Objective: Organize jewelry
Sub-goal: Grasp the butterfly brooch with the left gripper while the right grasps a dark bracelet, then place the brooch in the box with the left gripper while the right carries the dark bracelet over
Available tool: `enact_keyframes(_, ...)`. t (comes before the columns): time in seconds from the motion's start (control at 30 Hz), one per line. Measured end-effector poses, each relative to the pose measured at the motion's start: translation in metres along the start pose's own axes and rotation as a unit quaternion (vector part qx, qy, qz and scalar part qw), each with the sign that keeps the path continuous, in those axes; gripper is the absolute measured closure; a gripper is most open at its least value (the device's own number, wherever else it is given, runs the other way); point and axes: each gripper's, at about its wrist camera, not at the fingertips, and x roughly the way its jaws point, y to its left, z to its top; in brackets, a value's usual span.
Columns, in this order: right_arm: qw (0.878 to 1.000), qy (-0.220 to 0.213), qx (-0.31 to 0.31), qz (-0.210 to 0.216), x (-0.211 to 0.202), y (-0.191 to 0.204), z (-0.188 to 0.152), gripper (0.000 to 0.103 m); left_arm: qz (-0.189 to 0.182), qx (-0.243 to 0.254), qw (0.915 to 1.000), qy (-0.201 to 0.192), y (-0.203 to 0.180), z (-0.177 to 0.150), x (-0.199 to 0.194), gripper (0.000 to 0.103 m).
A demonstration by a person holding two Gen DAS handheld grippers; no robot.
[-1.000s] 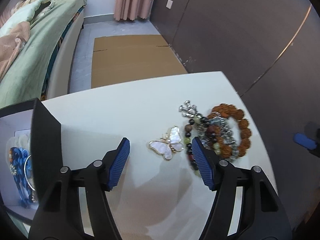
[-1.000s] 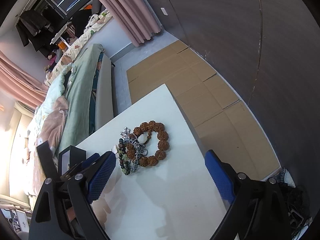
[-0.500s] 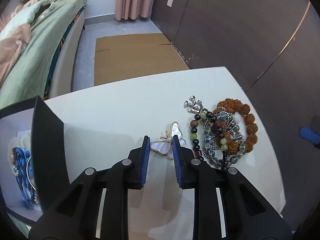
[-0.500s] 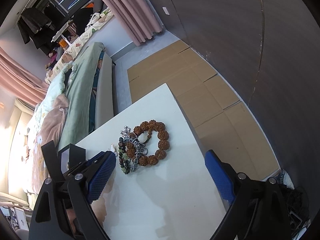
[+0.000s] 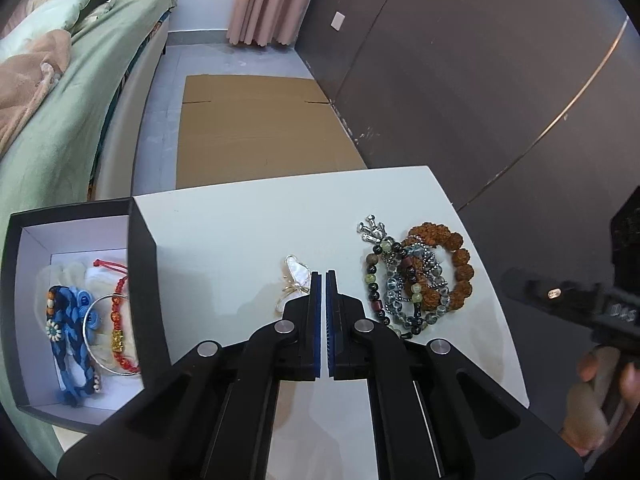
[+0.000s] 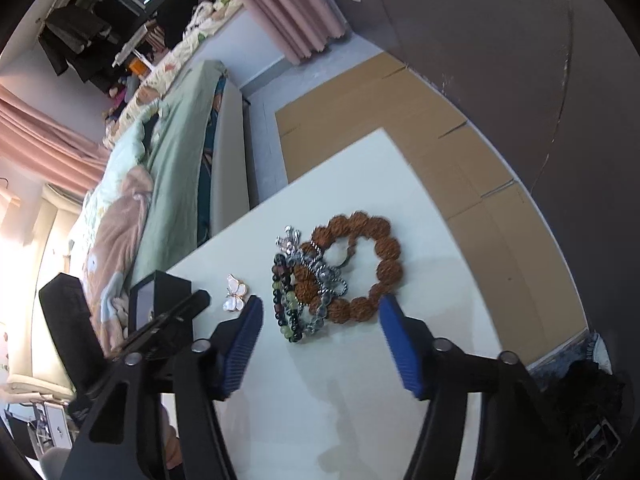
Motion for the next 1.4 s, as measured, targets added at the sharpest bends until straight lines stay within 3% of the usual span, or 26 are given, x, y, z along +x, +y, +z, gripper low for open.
enact_keyframes(0.07, 1.000, 0.009, -0.001, -0.001, 0.008, 0.003, -0.001, 0.051, -0.003, -0.003, 1.0000, -0.002, 0.002, 0.001, -0.003, 0.100)
enact_keyframes(0.2, 1.000, 0.023, 0.001, -0.002, 0.018, 0.006, -0.005, 0.051, 0.007, 0.007, 0.9999, -0.011, 0.001, 0.004, -0.006, 0.098)
enact_keyframes(0.23, 1.000, 0.023, 0.002, -0.003, 0.017, 0.006, -0.005, 0.049, 0.008, 0.008, 0.9999, -0.005, 0.000, 0.005, -0.004, 0.081)
enact_keyframes(0.27, 1.000, 0.021, 0.005, -0.002, 0.016, 0.005, -0.005, 0.047, 0.011, 0.009, 0.9999, -0.001, -0.001, 0.004, -0.002, 0.058)
enact_keyframes(0.37, 1.000, 0.007, 0.015, 0.002, 0.007, -0.001, -0.004, 0.036, 0.012, 0.011, 0.9998, -0.012, -0.005, 0.002, -0.003, 0.054)
enact_keyframes(0.7, 0.999, -0.006, 0.035, 0.005, -0.007, -0.022, 0.002, 0.036, 0.063, 0.046, 0.9967, 0.019, -0.015, -0.007, 0.035, 0.054)
enact_keyframes(0.93, 0.998, 0.029, 0.032, 0.038, 0.013, -0.017, -0.003, 0.056, 0.091, 0.070, 0.9933, 0.014, -0.021, -0.011, 0.046, 0.055)
enact_keyframes(1.03, 0.997, 0.048, 0.036, 0.054, 0.026, -0.012, -0.008, 0.062, 0.112, 0.072, 0.9911, 0.012, -0.019, -0.011, 0.045, 0.079)
enact_keyframes(1.17, 0.995, 0.062, 0.049, 0.056, 0.039, -0.010, -0.013, 0.071, 0.080, 0.048, 0.9955, 0.016, -0.007, -0.006, 0.034, 0.091)
enact_keyframes(1.4, 0.993, 0.068, 0.075, 0.052, 0.060, -0.008, -0.014, 0.077, 0.049, 0.027, 0.9984, 0.012, 0.002, -0.005, 0.017, 0.091)
